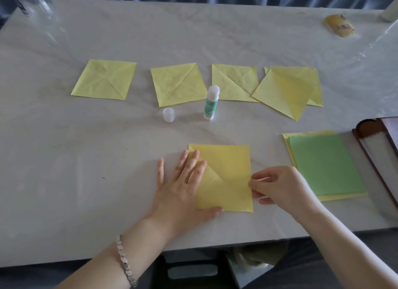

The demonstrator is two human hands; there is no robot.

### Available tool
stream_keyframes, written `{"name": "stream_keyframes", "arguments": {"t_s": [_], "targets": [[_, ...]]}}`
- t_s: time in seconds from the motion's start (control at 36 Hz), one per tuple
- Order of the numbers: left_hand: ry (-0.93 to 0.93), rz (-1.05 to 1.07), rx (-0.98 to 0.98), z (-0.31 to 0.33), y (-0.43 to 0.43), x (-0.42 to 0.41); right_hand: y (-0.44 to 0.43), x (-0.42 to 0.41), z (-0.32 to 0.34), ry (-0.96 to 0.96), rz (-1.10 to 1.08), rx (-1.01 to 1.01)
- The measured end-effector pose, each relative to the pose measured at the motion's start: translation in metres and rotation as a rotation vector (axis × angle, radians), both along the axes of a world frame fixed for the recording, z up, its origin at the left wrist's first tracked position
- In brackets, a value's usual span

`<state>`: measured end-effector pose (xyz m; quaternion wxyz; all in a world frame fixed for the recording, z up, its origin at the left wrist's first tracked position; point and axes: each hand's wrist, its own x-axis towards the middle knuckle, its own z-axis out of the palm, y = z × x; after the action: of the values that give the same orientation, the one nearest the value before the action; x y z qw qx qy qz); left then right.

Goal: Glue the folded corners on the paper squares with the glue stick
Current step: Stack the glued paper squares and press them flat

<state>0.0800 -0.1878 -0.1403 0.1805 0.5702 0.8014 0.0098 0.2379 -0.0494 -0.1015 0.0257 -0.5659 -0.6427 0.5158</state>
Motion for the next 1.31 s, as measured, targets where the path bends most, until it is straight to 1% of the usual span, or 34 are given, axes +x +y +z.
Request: {"name": "stream_keyframes", "arguments": {"t_s": [0.08,0.28,0.36,0.5,0.64,0.69,0.75,0.81,0.92,1.03,1.08,1.14,1.17,1.19,1.25,1.31], "targets": [[0.025,0.01,-0.045,0.001,0.001,0.001,0.001,-0.004,0.001,0.018,-0.019,-0.046],[0.002,0.005,-0.047,0.003,0.001,0.001,0.001,-0.009,0.003,0.013,0.029,-0.113],[-0.005,0.006,-0.053,0.005,0.002,0.002,0.001,-0.008,0.002,-0.007,0.059,-0.09],[-0.008,0.009,-0.056,0.005,0.001,0.003,0.004,-0.005,0.0,-0.061,0.126,0.022],[0.014,-0.008,-0.059,0.007,0.002,0.004,0.003,-0.005,0.0,-0.075,0.147,0.059],[0.048,-0.004,-0.005,0.006,0.004,0.004,0.002,-0.005,-0.001,-0.087,0.153,0.084],[0.089,0.013,0.117,0.004,0.007,0.006,0.001,-0.005,-0.002,-0.092,0.154,0.104],[0.081,0.038,0.221,-0.005,0.011,0.011,0.0,-0.005,-0.002,-0.094,0.152,0.118],[0.081,0.046,0.293,-0.014,0.025,0.022,-0.001,-0.004,-0.004,-0.11,0.161,0.153],[0.051,0.04,0.364,-0.023,0.025,0.026,-0.005,-0.003,-0.004,-0.127,0.192,0.282],[0.065,0.011,0.421,-0.028,0.023,0.025,-0.009,-0.004,-0.004,-0.181,0.231,0.365],[0.08,-0.007,0.408,-0.029,0.023,0.024,-0.013,-0.001,-0.008,-0.214,0.267,0.487],[0.092,-0.006,0.385,-0.03,0.023,0.023,-0.015,0.001,-0.012,-0.168,0.283,0.584],[0.099,-0.001,0.36,-0.03,0.023,0.022,-0.017,0.003,-0.014,-0.1,0.323,0.706],[0.098,0.009,0.342,-0.029,0.023,0.022,-0.019,0.008,-0.019,0.0,0.498,0.908],[0.102,0.008,0.34,-0.03,0.023,0.022,-0.021,0.016,-0.031,0.0,0.713,0.963]]}}
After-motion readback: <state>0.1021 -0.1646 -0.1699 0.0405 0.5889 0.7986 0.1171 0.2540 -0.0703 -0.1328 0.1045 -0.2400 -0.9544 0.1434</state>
